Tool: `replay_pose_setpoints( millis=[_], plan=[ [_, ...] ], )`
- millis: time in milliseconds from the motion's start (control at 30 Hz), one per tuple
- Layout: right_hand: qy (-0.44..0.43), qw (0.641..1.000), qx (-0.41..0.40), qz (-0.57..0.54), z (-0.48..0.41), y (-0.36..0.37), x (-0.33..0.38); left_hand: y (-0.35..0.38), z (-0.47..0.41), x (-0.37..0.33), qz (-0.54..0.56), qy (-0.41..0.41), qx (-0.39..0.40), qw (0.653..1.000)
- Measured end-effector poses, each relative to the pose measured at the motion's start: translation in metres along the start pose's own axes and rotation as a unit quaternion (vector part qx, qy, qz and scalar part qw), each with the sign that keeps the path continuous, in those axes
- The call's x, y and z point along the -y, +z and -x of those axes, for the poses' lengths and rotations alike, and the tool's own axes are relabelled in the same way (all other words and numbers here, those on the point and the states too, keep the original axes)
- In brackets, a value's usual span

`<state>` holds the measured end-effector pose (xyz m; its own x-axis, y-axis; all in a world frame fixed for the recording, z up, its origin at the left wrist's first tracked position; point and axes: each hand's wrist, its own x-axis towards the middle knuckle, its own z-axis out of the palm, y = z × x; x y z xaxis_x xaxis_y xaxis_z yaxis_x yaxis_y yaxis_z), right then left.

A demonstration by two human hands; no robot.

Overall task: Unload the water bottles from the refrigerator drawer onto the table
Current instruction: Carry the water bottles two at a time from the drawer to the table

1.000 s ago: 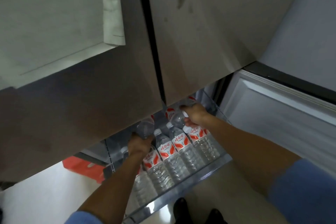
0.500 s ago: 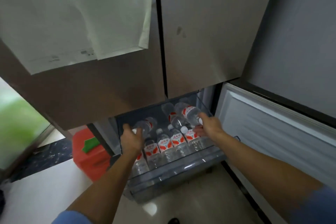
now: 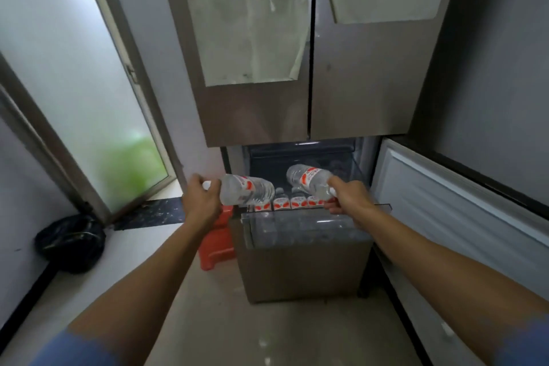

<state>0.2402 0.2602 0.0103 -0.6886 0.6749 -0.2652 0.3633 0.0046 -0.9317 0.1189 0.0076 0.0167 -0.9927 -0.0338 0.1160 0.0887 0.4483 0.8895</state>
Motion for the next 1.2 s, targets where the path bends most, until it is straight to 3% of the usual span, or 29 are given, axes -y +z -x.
replay_pose_setpoints(
  millis=[200,300,433,600,733,867,1200],
  plan=[
    [-0.077,0.988,0.094,0.100,0.065,0.079,0.016,-0.124,0.042,0.044,-0.072,-0.005,-0.073,0.995],
    [-0.151,0.956,0.141,0.206,0.106,0.132,0.024,-0.195,0.068,0.076,-0.151,-0.006,-0.113,0.982],
    [-0.272,0.867,0.201,0.365,0.183,0.212,0.033,-0.301,0.119,0.126,-0.237,-0.051,-0.159,0.957],
    [-0.376,0.748,0.295,0.461,0.307,0.325,0.010,-0.442,0.206,0.196,-0.294,-0.115,-0.197,0.928],
    [-0.426,0.673,0.350,0.492,0.430,0.406,-0.019,-0.553,0.279,0.248,-0.351,-0.175,-0.217,0.894],
    [-0.469,0.635,0.398,0.467,0.537,0.473,-0.040,-0.644,0.348,0.289,-0.379,-0.236,-0.241,0.862],
    [-0.575,0.513,0.490,0.409,0.723,0.639,-0.054,-0.791,0.449,0.372,-0.388,-0.366,-0.312,0.787]
  ],
)
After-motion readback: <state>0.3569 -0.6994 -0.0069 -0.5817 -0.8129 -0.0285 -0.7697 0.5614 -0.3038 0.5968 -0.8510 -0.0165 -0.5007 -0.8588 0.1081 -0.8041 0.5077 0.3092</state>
